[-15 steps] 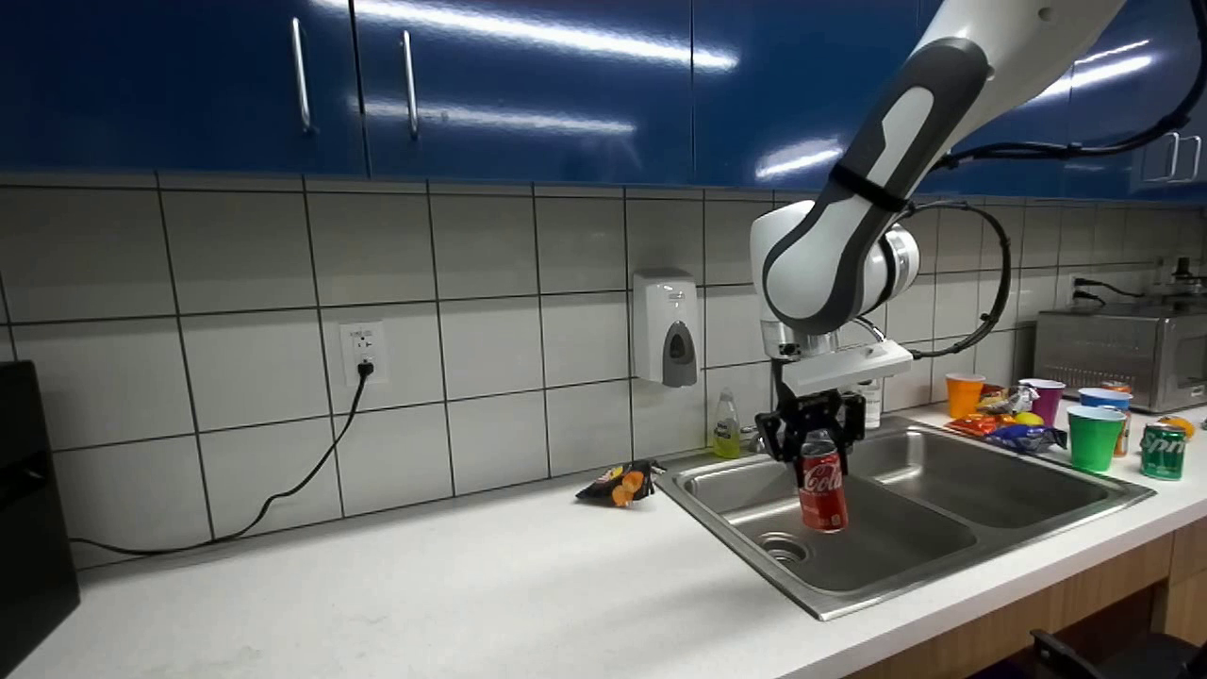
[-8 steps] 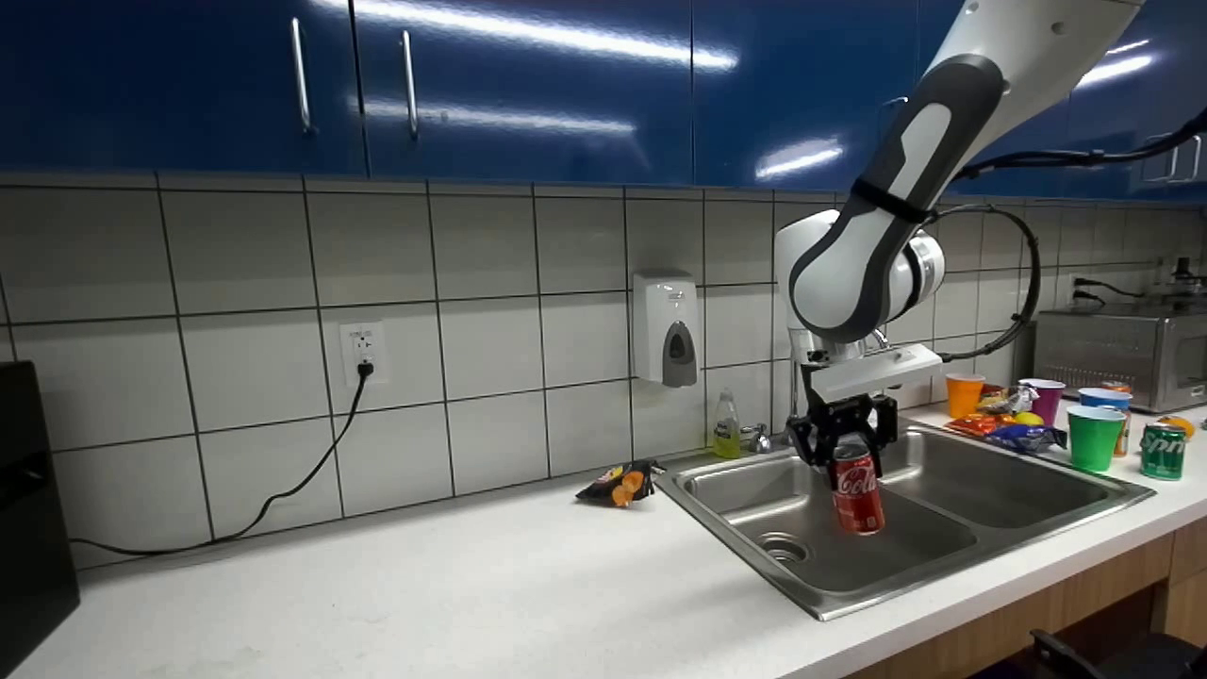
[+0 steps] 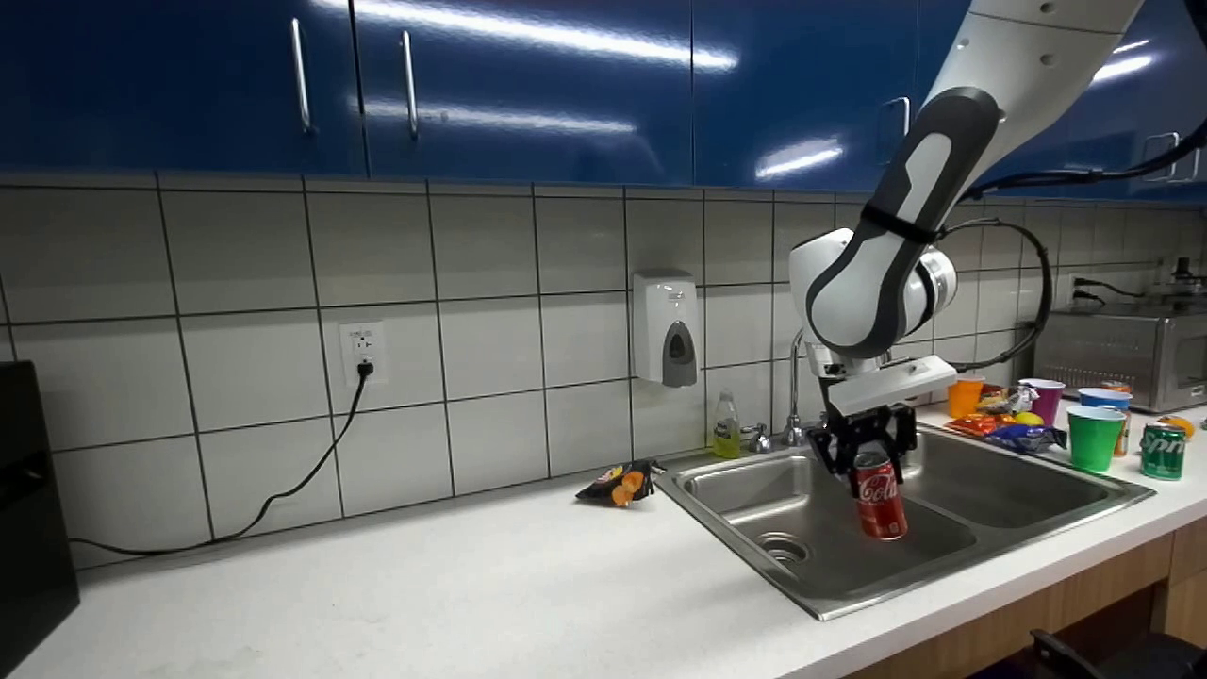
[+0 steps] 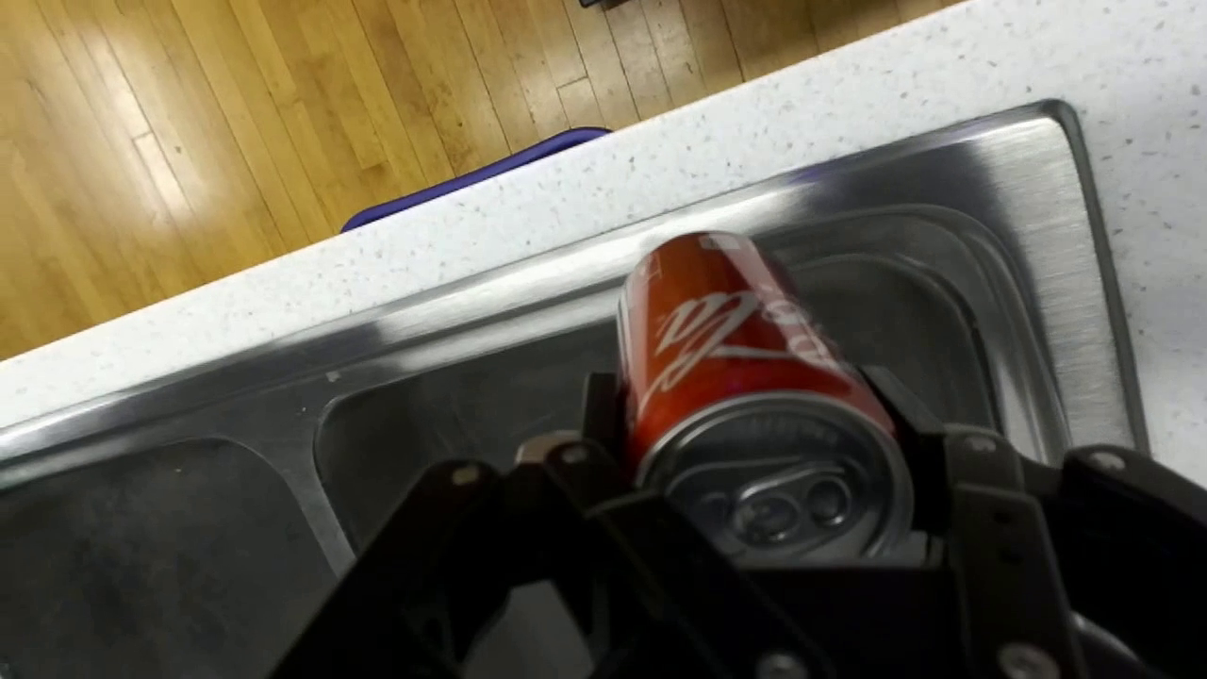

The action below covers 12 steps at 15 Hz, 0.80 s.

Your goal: Put the red can inside the left sink

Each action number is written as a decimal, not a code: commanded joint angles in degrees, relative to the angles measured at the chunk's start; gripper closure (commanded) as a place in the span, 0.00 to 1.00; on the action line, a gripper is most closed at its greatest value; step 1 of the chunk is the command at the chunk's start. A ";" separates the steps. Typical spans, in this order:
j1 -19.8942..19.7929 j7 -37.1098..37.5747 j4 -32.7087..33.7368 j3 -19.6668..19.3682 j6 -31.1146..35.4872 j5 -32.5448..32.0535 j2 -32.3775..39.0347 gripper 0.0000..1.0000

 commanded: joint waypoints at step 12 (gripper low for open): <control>2.55 1.64 14.72 -7.55 4.35 -3.47 16.52 0.62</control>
